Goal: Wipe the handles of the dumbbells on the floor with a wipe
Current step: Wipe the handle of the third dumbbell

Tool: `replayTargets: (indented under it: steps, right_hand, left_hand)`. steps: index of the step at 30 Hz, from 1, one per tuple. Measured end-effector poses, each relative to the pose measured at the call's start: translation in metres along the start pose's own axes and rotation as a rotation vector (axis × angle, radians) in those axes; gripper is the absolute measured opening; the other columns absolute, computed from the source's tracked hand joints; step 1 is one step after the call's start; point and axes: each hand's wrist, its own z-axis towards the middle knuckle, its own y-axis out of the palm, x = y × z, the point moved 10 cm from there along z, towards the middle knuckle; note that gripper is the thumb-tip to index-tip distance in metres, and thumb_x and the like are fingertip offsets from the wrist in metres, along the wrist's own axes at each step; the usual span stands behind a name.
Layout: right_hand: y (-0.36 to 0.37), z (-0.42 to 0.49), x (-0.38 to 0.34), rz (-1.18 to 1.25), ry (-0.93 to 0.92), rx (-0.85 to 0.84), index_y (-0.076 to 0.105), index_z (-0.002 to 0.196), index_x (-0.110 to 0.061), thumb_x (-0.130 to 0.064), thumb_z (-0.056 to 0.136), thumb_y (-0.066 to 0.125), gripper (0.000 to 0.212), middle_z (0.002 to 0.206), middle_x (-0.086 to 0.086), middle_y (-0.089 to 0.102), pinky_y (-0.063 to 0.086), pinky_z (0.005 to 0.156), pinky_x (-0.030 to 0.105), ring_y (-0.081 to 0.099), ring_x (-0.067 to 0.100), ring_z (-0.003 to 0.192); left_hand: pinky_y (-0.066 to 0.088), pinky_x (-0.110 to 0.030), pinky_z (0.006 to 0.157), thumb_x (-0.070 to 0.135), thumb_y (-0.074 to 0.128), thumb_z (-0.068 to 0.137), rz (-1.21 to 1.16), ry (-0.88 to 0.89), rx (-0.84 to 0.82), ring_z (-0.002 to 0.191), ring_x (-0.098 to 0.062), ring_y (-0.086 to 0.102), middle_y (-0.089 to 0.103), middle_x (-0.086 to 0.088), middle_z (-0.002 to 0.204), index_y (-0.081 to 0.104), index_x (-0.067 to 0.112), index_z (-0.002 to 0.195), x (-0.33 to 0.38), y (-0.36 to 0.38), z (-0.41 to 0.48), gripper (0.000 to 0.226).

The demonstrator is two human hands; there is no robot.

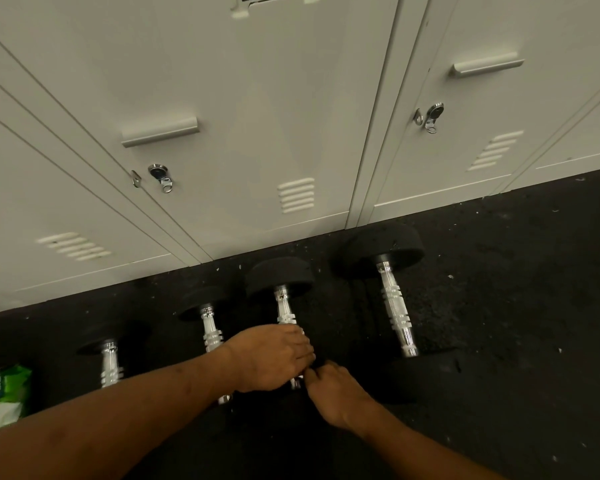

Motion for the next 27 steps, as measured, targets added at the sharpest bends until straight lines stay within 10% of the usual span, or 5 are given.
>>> replayTargets:
  steps: [11,27]
  right_hand:
    - [-0.001,-0.002,-0.001,0.027,-0.01,-0.012,0.046,0.125,0.007,-0.001,0.096,0.032,0.033,0.125,0.029,0.054,0.034,0.101,0.044,0.05,0.041,0.116]
    - [-0.006,-0.011,0.008,0.227,0.126,-0.037,0.036,0.135,0.003,-0.005,0.1,0.028,0.037,0.136,0.025,0.048,0.033,0.103,0.039,0.047,0.038,0.122]
  left_hand:
    - [0.024,-0.042,0.116,0.015,0.051,0.096,0.296,-0.12,-0.08,0.136,-0.031,0.04,0.046,-0.018,0.144,0.044,0.0,0.139,-0.056,-0.001,0.016,0.046]
    - [0.048,-0.033,0.099,0.021,0.036,0.091,-0.088,0.007,0.087,0.103,-0.017,0.063,0.069,-0.004,0.108,0.071,0.011,0.108,0.013,-0.003,0.003,0.04]
